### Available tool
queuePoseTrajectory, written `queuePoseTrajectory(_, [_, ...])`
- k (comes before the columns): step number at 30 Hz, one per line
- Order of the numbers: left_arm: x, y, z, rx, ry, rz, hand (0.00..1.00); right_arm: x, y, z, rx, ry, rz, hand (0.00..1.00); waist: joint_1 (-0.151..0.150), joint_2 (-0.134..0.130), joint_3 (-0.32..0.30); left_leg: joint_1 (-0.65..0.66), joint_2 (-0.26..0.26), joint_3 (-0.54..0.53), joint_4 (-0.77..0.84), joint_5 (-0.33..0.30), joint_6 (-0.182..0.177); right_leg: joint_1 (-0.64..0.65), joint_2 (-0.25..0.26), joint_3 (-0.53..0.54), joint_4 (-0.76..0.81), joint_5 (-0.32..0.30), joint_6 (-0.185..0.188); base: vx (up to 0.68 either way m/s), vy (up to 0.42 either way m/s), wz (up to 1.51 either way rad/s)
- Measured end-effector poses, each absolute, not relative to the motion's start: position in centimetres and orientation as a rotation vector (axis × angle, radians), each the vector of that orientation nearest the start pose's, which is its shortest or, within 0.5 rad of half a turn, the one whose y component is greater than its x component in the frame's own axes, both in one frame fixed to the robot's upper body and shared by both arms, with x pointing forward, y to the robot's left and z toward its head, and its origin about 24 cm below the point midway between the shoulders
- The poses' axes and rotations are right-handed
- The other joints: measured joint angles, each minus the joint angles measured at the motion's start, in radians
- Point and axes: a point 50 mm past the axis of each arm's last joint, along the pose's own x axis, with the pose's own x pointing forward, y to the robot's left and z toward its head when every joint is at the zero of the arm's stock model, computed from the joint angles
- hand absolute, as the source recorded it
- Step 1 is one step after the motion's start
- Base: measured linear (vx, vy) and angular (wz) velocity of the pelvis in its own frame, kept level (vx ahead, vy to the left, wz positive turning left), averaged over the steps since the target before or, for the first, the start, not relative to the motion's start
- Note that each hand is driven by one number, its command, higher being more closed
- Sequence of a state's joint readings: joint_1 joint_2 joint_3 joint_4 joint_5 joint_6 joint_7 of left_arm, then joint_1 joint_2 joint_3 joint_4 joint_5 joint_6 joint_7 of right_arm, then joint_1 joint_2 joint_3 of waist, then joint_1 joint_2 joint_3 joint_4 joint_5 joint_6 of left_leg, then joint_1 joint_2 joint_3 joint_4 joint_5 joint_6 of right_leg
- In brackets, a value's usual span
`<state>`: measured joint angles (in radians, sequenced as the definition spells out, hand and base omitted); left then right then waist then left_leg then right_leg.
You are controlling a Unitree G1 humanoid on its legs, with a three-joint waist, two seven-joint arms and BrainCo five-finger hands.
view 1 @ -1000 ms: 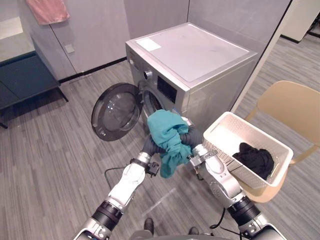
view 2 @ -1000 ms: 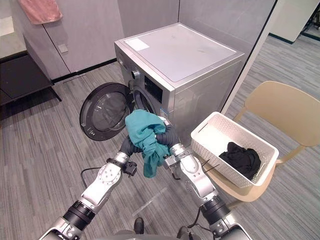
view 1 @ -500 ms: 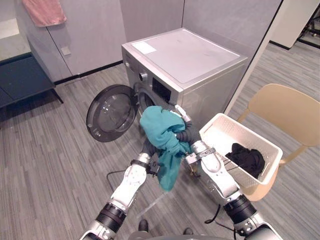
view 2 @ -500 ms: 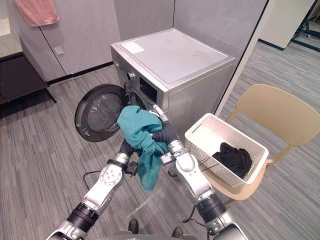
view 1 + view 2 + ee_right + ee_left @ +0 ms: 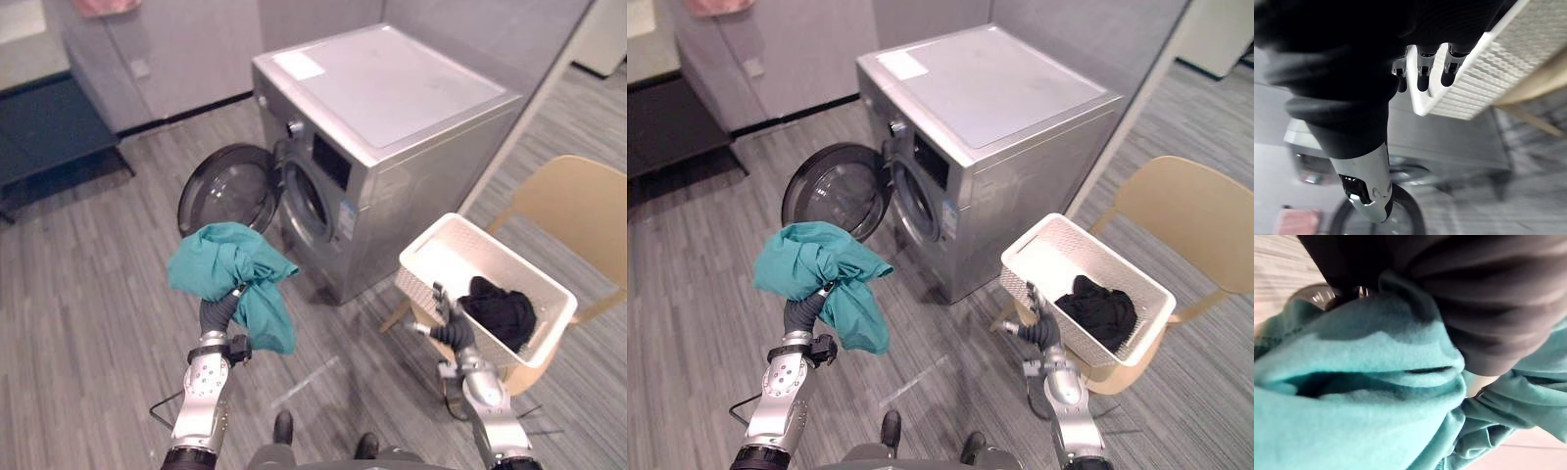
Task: Pick up the laundry basket with both hands and put the clothes into the washing machine.
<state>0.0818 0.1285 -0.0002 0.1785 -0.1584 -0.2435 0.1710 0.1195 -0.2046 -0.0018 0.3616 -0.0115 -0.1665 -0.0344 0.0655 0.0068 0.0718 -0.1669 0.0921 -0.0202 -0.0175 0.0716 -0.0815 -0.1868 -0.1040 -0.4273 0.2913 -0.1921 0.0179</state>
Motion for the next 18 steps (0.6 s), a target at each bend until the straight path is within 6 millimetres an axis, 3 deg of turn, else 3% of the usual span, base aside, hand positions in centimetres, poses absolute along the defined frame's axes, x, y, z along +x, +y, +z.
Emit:
queuePoseTrajectory(3, [22.6, 19.3, -0.5, -0.023, 0.071, 0.212, 1.00, 18.4, -21.6, -7.9, -0.202, 0.500, -0.090, 0.00, 0.000, -0.003, 0.020, -0.050, -0.001, 0.076, 0.033, -0.019, 0.060, -0.009, -0.039, -0.059, 0.029, -0.031, 0.008, 0.03, 0.005, 0.64])
queuePoseTrajectory(6, [21.5, 19.3, -2.2, -0.026, 0.146, 0.214, 1.00, 16.9, -21.2, -10.5, -0.183, 0.652, -0.092, 0.00, 0.002, -0.005, 0.030, -0.065, -0.011, 0.125, 0.066, -0.019, 0.051, 0.003, -0.067, -0.093, 0.034, -0.035, 0.013, 0.16, 0.033, 0.40])
queuePoseTrajectory(8, [20.7, 19.1, -3.1, -0.032, 0.190, 0.202, 1.00, 16.3, -20.8, -11.4, -0.175, 0.702, -0.094, 0.00, -0.008, -0.010, 0.055, -0.065, -0.033, 0.146, 0.127, -0.084, 0.064, 0.028, -0.107, -0.109, 0.065, -0.054, 0.042, 0.20, 0.095, 0.30])
queuePoseTrajectory(9, [20.1, 18.9, -3.6, -0.046, 0.217, 0.197, 1.00, 15.9, -20.7, -11.7, -0.169, 0.726, -0.099, 0.00, -0.003, -0.017, 0.070, -0.069, -0.051, 0.149, 0.188, -0.136, 0.065, 0.026, -0.150, -0.090, 0.150, -0.072, 0.056, 0.16, 0.128, 0.22])
queuePoseTrajectory(10, [19.5, 18.5, -4.1, -0.059, 0.243, 0.192, 1.00, 15.6, -20.8, -11.8, -0.169, 0.738, -0.103, 0.00, -0.007, -0.017, 0.088, -0.058, -0.068, 0.140, 0.252, -0.197, 0.080, 0.002, -0.200, -0.045, 0.304, -0.076, 0.030, 0.27, 0.200, 0.37])
queuePoseTrajectory(11, [19.0, 18.4, -4.2, -0.060, 0.254, 0.190, 1.00, 15.3, -20.5, -11.8, -0.165, 0.735, -0.100, 0.00, -0.008, -0.030, 0.097, -0.037, -0.094, 0.123, 0.290, -0.245, 0.100, -0.048, -0.233, 0.051, 0.462, -0.047, -0.027, 0.19, 0.150, 0.37])
queuePoseTrajectory(12, [18.9, 18.5, -4.2, -0.060, 0.256, 0.192, 1.00, 15.3, -20.3, -11.7, -0.163, 0.731, -0.098, 0.00, -0.008, -0.034, 0.099, -0.030, -0.099, 0.115, 0.298, -0.256, 0.104, -0.067, -0.233, 0.090, 0.504, -0.028, -0.056, 0.30, 0.152, 0.41])
queuePoseTrajectory(13, [18.6, 18.6, -4.1, -0.055, 0.255, 0.196, 1.00, 14.8, -19.7, -11.7, -0.143, 0.721, -0.098, 0.00, -0.018, -0.043, 0.106, 0.005, -0.109, 0.086, 0.317, -0.286, 0.114, -0.137, -0.210, 0.220, 0.642, 0.052, -0.065, 0.30, 0.090, 0.52])
queuePoseTrajectory(14, [18.8, 18.7, -3.8, -0.049, 0.245, 0.195, 1.00, 14.8, -18.7, -11.6, -0.113, 0.709, -0.091, 0.00, -0.024, -0.043, 0.114, 0.026, -0.109, 0.052, 0.318, -0.309, 0.122, -0.189, -0.137, 0.300, 0.709, -0.023, -0.010, 0.45, 0.099, 0.67])
queuePoseTrajectory(16, [19.3, 18.7, -3.5, -0.043, 0.229, 0.192, 1.00, 15.0, -18.0, -11.5, -0.085, 0.695, -0.091, 0.00, -0.029, -0.053, 0.113, 0.055, -0.108, 0.024, 0.300, -0.327, 0.126, -0.249, -0.057, 0.316, 0.676, -0.091, 0.002, 0.40, 0.026, 0.57])
queuePoseTrajectory(18, [20.0, 17.9, -3.1, -0.047, 0.211, 0.162, 1.00, 15.1, -18.0, -11.4, -0.087, 0.692, -0.105, 0.00, -0.042, -0.054, 0.114, 0.097, -0.116, -0.013, 0.266, -0.340, 0.128, -0.290, -0.022, 0.254, 0.552, -0.101, 0.009, 0.40, -0.018, 0.61])
